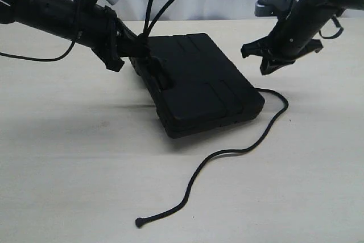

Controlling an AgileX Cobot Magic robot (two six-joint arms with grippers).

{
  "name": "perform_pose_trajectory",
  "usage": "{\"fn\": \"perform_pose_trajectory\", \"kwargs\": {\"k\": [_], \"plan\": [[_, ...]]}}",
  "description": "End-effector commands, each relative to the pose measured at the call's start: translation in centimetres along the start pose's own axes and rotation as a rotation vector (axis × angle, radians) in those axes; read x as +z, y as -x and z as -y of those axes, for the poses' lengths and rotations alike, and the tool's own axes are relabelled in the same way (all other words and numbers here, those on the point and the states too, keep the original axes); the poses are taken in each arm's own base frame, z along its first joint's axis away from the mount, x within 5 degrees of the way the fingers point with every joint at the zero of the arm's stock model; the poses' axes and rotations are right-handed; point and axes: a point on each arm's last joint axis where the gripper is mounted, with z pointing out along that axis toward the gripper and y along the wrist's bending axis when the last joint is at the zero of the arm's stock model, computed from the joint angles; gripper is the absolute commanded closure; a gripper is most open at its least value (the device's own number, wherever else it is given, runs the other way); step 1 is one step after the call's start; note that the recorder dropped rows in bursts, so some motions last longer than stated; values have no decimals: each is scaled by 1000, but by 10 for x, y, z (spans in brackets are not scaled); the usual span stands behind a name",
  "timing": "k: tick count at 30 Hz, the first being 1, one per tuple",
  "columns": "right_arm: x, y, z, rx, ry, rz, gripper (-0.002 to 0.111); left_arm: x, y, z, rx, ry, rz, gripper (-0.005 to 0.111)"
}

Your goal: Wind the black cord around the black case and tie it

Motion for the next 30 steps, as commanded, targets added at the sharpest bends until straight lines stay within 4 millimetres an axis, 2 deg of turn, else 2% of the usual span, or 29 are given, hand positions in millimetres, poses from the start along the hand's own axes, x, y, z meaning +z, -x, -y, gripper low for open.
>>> {"fn": "perform_pose_trajectory", "kwargs": {"k": [1, 5, 8, 11, 16, 19, 23, 26, 30], "plan": [[20, -10, -30, -66, 151, -91, 103, -5, 8, 3, -14, -7, 41, 107], [16, -18, -81, -186, 213, -113, 103, -5, 7, 1, -9, 6, 29, 107], [1, -17, -83, -190, 217, -97, 103, -5, 5, 1, 4, 6, 14, 107], [-16, -19, -72, -188, 218, -108, 103, -5, 3, 2, 27, 3, -13, 107], [-43, -39, -72, -344, 243, -93, 103, 4, -9, -1, 24, -19, -54, 107], [-55, -65, -75, -525, 232, -81, 103, 12, -18, -2, 2, -40, -69, 107], [-65, -120, -89, -927, 287, -112, 103, 16, -23, -5, 22, -35, -76, 107], [-58, -157, -108, -1193, 371, -79, 103, 17, -24, -6, 19, -23, -81, 107], [-41, -180, -129, -1329, 346, -27, 100, 17, -24, -7, 19, -20, -82, 107]]}}
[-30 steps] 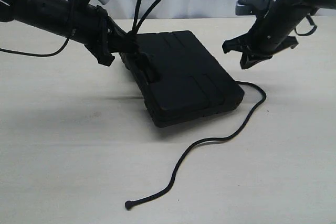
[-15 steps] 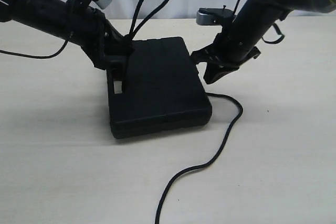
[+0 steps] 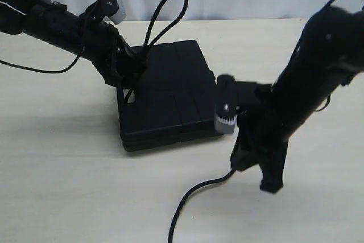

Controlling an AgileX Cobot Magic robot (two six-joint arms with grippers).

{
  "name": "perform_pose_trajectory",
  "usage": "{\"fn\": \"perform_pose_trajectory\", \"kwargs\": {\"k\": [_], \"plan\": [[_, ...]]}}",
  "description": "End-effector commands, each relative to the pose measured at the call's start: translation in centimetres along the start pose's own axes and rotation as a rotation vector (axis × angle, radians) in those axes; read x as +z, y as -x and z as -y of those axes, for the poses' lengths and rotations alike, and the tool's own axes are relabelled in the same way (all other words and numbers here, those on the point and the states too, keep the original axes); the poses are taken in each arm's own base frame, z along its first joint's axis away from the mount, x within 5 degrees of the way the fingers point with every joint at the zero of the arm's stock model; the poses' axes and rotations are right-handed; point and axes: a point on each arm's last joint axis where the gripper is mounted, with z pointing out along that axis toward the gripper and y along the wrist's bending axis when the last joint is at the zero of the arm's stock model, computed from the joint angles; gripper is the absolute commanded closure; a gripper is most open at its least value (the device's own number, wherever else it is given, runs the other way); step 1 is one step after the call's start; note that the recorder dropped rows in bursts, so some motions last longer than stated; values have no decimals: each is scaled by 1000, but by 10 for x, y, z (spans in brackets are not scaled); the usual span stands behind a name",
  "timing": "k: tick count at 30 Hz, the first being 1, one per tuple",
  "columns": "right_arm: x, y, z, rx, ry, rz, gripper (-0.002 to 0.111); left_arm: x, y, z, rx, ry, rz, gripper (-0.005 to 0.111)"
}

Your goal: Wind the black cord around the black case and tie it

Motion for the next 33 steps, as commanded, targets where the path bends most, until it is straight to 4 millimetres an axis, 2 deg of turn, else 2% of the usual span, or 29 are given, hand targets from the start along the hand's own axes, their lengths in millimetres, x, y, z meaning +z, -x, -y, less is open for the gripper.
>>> {"fn": "perform_pose_trajectory", "kwargs": {"k": [1, 6, 8, 13, 19, 21, 29, 33], "plan": [[24, 10, -18, -171, -69, 20, 96, 1, 0, -1, 0, 10, 4, 107], [46, 28, -22, -240, -143, 39, 65, 1, 0, 0, 3, -4, 3, 107], [54, 32, -19, -225, -179, 50, 57, 1, 0, 0, 3, -5, 4, 107], [74, 28, -13, -203, -154, 3, 57, 1, 0, 1, 3, -13, 6, 107], [85, 24, -10, -193, -141, -34, 57, 1, 0, 1, 3, -16, 6, 107], [88, 24, -8, -188, -142, -37, 63, 1, 0, 1, 3, -16, 6, 107], [89, 29, -5, -109, -130, -31, 103, 1, 0, 1, 1, -16, 7, 107], [82, 29, -6, -73, -99, -39, 104, 1, 1, 2, 1, -22, 9, 107]]}}
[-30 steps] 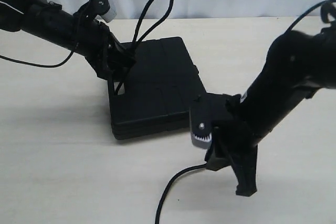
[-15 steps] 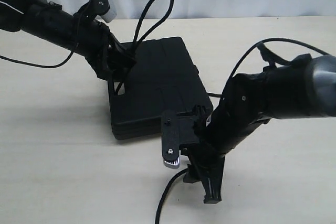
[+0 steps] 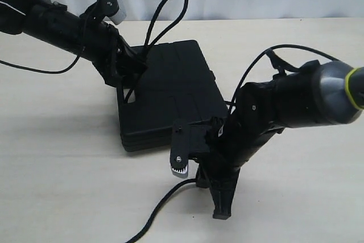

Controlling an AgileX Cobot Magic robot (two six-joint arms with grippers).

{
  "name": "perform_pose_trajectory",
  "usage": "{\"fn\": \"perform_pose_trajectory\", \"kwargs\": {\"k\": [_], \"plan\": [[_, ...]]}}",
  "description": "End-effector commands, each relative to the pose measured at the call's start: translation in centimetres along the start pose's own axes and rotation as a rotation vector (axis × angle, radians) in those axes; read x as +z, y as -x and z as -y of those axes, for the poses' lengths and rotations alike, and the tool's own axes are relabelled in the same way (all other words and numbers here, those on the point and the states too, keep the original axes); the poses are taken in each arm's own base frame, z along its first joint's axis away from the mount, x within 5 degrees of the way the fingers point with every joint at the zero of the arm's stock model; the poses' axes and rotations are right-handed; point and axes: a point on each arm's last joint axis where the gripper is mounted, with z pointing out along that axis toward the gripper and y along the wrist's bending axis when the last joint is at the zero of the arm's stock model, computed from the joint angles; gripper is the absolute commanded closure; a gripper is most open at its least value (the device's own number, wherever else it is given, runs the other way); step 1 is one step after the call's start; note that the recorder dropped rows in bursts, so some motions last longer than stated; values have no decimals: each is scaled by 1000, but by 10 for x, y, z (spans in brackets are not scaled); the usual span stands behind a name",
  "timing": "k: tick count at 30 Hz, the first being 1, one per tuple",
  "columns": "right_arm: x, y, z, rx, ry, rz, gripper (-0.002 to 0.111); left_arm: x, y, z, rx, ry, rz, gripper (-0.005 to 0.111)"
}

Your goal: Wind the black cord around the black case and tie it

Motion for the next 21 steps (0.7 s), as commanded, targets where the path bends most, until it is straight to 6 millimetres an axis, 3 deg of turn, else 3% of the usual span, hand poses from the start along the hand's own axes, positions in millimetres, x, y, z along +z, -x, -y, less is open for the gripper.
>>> {"fn": "perform_pose_trajectory", "kwargs": {"k": [1, 6, 12, 16, 21], "plan": [[-12, 0, 1, 31, 19, -1, 104, 1, 0, 1, -1, -15, 7, 107], [-61, -16, 19, 129, -74, 88, 104, 1, 0, 1, -1, -15, 7, 107], [-112, -68, 53, 370, -156, 269, 104, 1, 1, 2, 0, -30, 11, 107], [-123, -100, 74, 535, -192, 423, 104, 1, 1, 3, 19, -35, 12, 107], [-118, -140, 97, 754, -220, 526, 104, 1, 1, 4, 34, -42, 12, 107]]}}
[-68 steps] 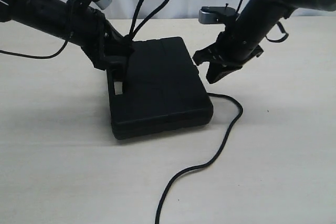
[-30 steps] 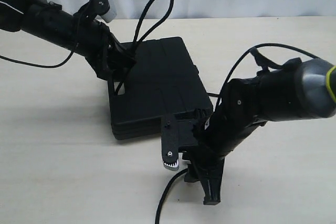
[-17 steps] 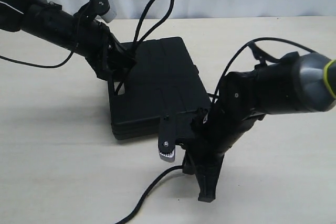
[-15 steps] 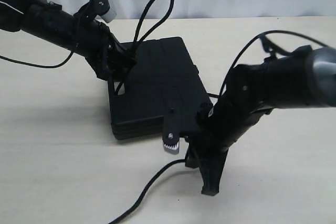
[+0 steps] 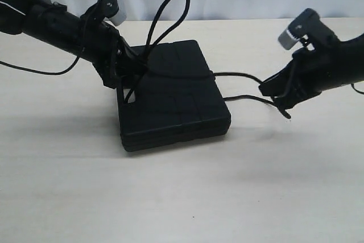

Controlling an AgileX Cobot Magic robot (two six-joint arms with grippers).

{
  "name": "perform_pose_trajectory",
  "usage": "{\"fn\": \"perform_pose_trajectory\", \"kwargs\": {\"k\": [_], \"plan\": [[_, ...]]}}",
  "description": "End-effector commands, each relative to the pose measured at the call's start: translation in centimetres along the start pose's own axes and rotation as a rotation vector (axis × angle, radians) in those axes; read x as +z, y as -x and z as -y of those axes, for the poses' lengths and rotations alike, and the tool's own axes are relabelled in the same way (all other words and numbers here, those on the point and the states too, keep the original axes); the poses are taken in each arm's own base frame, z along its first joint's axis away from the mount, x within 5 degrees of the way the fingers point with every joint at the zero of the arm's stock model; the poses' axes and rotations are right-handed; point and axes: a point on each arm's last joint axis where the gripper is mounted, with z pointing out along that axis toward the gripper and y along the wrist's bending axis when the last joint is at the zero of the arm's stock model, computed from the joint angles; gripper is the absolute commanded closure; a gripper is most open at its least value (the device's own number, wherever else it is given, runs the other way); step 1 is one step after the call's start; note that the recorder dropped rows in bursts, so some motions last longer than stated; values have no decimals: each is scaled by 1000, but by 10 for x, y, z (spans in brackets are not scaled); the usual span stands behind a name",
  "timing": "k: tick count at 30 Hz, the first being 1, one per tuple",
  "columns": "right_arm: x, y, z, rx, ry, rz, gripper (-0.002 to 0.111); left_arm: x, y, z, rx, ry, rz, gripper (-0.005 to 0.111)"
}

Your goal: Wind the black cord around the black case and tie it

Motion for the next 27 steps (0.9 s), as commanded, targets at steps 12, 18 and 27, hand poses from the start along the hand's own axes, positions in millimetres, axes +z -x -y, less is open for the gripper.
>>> {"fn": "perform_pose_trajectory", "kwargs": {"k": [12, 18, 27], "plan": [[14, -31, 54, 272, 170, 330, 104, 0, 1, 7, 58, -79, 20, 107], [16, -32, 52, 165, 184, 332, 104, 1, 1, 9, 57, -100, 24, 107], [12, -27, 45, 50, 254, 395, 104, 0, -1, 13, 77, -151, 7, 107]]}}
